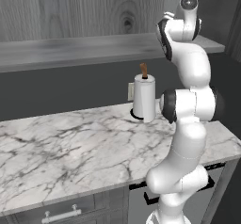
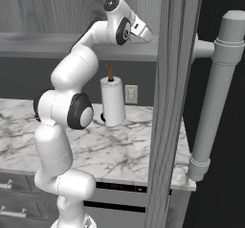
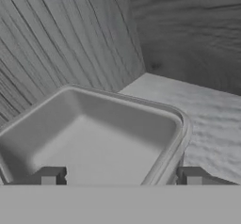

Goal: Retrieve the tupperware and aluminum foil from the cabinet and place them on the dining counter near the plate with garlic and shrimp to prepare for storing leftovers.

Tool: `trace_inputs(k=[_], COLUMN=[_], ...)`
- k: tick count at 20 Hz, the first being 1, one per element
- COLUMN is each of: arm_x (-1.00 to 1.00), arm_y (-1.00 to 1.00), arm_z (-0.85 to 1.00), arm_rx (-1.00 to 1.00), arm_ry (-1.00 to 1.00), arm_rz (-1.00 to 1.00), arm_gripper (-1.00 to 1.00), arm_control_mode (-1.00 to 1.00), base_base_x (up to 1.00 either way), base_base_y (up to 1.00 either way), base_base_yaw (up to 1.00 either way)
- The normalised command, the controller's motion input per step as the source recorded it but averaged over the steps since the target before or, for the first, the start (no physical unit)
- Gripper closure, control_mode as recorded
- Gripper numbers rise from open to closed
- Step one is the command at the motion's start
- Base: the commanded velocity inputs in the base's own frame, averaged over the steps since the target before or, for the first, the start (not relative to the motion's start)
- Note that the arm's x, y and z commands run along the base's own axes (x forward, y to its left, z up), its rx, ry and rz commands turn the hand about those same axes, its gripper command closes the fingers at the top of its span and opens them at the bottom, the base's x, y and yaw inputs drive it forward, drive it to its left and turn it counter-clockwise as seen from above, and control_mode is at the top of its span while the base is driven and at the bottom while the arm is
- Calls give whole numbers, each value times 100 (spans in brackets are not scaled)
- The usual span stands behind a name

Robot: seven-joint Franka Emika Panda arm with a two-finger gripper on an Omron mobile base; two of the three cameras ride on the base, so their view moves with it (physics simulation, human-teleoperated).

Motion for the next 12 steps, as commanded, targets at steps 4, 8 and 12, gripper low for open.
trace_inputs(k=[4,8,12], arm_x=[11,-5,-56], arm_y=[1,14,45], arm_z=[-26,-28,-45], arm_rx=[0,0,-1], arm_ry=[-1,-3,-9], arm_rz=[0,0,-10], arm_gripper=[100,100,100], arm_control_mode=[-100,-100,-100], base_base_x=[0,0,0], base_base_y=[0,0,0], base_base_yaw=[0,0,0])
